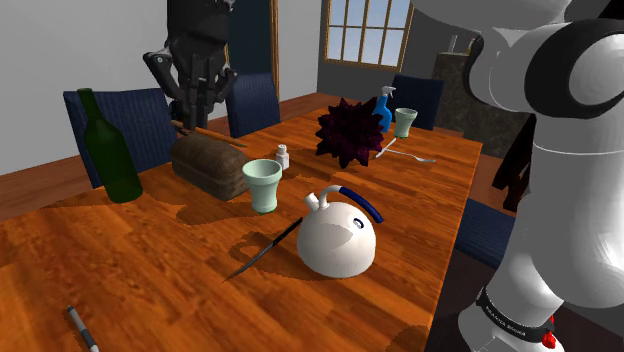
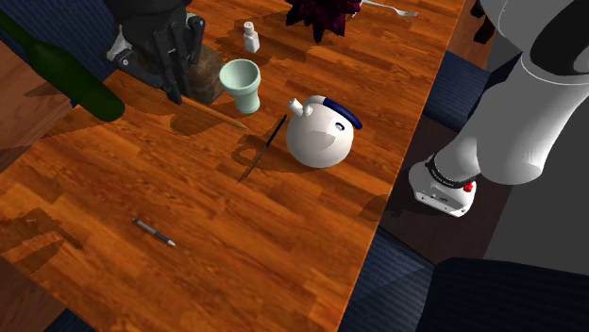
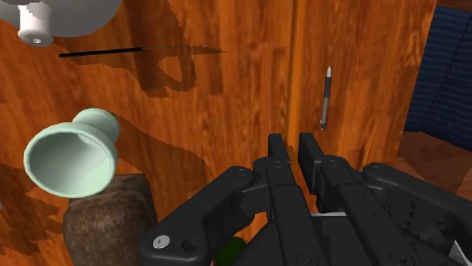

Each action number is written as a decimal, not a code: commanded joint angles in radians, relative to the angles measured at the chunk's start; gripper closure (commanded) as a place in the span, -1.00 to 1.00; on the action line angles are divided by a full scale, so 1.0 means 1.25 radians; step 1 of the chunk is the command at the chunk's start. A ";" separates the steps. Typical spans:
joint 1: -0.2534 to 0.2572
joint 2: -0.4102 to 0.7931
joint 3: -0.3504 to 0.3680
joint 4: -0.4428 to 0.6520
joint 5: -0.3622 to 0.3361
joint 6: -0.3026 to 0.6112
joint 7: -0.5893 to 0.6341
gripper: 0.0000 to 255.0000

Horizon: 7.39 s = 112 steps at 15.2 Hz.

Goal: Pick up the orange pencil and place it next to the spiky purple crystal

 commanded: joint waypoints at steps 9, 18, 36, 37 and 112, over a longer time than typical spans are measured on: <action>-0.151 -0.180 -0.060 -0.218 0.099 0.016 -0.184 1.00; -0.251 -0.268 -0.151 -0.313 0.141 -0.014 -0.368 1.00; -0.387 -0.271 -0.294 -0.345 0.140 -0.049 -0.645 1.00; -0.386 -0.275 -0.294 -0.361 0.140 -0.037 -0.647 1.00; -0.387 -0.245 -0.289 -0.841 0.165 0.460 -0.769 -1.00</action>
